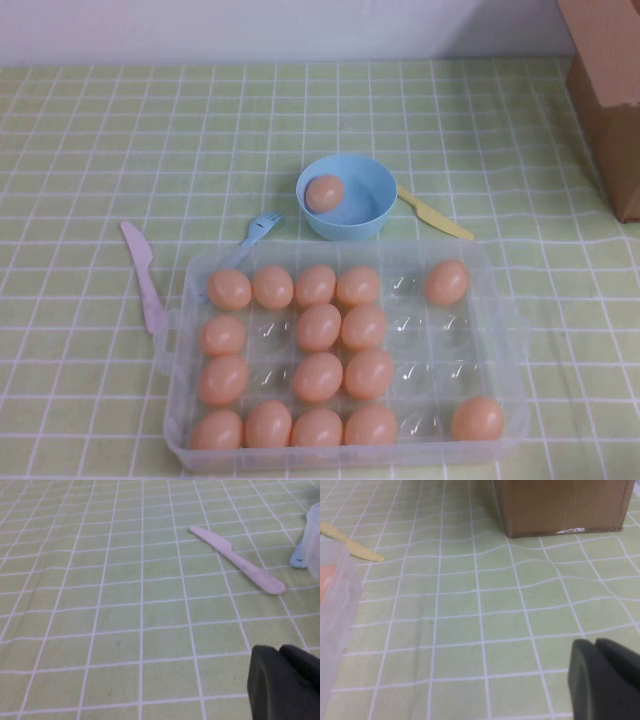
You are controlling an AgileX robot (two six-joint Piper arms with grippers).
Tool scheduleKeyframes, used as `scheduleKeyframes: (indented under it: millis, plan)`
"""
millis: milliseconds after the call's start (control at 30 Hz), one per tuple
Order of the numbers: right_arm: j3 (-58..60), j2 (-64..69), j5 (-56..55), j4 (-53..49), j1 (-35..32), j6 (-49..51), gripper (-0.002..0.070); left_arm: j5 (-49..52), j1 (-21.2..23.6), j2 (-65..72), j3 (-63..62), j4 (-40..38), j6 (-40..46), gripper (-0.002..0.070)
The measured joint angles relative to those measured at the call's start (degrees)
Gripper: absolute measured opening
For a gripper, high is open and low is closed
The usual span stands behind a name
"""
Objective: Take an egg out of the egg box
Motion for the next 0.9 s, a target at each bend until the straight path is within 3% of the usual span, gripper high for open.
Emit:
scheduleKeyframes:
  millis: [900]
  plan:
    - [0.0, 0.0, 0.0, 5.07, 0.0, 0.0, -0.0017, 0.0, 0.0, 0.0, 0.0, 0.0, 0.0, -0.0003]
